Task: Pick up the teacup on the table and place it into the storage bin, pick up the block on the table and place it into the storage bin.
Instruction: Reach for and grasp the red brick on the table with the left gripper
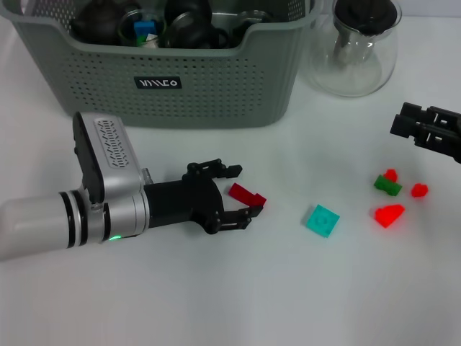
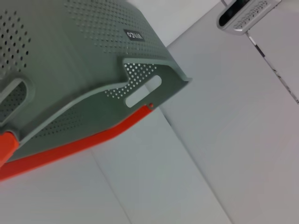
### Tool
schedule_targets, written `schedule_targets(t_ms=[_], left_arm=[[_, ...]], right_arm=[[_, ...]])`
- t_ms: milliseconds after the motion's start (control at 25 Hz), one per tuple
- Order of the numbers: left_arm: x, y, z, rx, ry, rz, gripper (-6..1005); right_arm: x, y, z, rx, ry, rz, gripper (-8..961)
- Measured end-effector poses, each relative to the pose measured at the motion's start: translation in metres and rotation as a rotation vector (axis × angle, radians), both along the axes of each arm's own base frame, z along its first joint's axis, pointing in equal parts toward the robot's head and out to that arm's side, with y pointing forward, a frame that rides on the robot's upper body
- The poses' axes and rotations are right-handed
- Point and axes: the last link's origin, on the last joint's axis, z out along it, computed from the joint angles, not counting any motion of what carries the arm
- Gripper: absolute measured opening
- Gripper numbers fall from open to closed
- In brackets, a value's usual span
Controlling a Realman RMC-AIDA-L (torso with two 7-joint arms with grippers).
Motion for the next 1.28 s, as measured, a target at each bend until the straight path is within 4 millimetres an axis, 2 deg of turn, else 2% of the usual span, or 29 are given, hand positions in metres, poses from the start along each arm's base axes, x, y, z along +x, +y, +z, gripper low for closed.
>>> schedule_targets(t_ms=[520,920,1120,1280], left_arm=[[-0.006,-0.016,0.0,-0.061,-0.019,0.007,737],[-0.008,-0.011,0.001,-0.034,-0.003,0.027,719],[-0.008,-0.011,0.001,-0.033,-0.003,0.027,467],[-0.008,-0.01,0.001,-0.031,0.001,0.022,414]], right_arm=[[0.0,0.001,0.0,0.001,-0.003,-0.001,615],[0.001,-0.001,0.0,0.001,-0.001,-0.006,615],[0.002,-0.001,0.0,0.001,-0.001,-0.007,616],[0.001,-0.001,0.0,0.001,-0.001,-0.006,615]])
